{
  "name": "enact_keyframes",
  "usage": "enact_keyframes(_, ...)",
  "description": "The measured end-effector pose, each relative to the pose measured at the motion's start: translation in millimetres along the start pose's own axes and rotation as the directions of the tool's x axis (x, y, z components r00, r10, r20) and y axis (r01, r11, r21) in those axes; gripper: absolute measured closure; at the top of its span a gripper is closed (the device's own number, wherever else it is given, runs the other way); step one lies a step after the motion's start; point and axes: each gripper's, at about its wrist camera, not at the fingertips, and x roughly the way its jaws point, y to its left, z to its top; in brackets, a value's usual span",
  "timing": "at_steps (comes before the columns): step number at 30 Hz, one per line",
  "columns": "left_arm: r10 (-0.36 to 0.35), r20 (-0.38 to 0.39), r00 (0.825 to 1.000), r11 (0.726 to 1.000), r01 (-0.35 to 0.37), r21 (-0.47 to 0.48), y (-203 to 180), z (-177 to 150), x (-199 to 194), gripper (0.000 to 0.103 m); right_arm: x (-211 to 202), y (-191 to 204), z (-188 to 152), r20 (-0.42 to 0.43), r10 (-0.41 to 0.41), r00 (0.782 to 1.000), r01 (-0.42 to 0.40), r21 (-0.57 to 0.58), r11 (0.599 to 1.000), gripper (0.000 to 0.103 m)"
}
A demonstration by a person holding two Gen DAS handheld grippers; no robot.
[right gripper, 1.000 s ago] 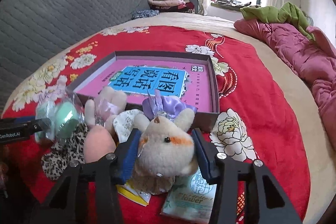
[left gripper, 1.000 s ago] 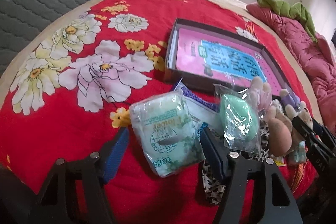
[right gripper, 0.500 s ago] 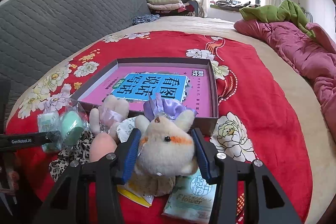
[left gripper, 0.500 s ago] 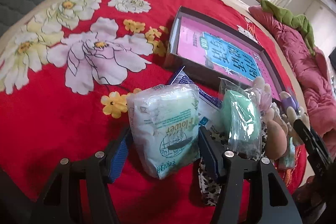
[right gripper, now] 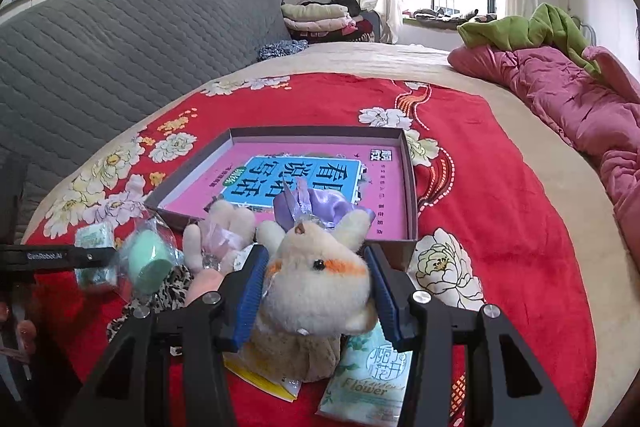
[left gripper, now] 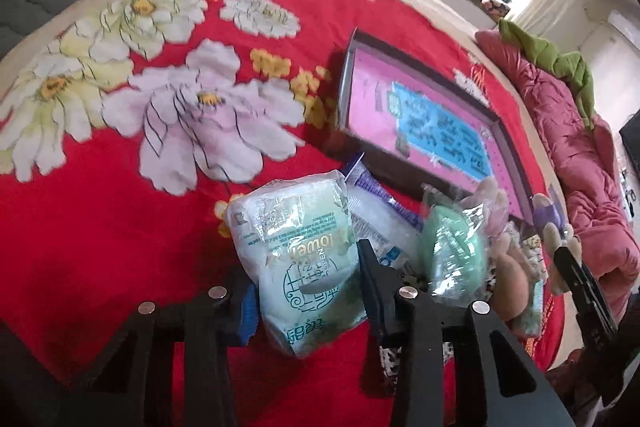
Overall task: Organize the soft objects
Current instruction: 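Lift the tissue pack with the left tool while the right tool carries the bunny over the pink box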
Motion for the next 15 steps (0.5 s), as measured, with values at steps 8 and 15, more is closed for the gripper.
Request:
enact_keyframes(8,0.003,0.114,0.993,0.997,-0.012,0.075,-17,12,-30,0.06,-9,-2,8,0.04,0.003,0.999,-0.004,0.015,1.0,0.053)
enact_keyframes(15,-0.035,0.162,0.986,0.991,0.013,0.135,-35,33,-34,0.06,-11,-5,16,0.065,-0.006,0.998,0.005,0.015,1.0,0.053)
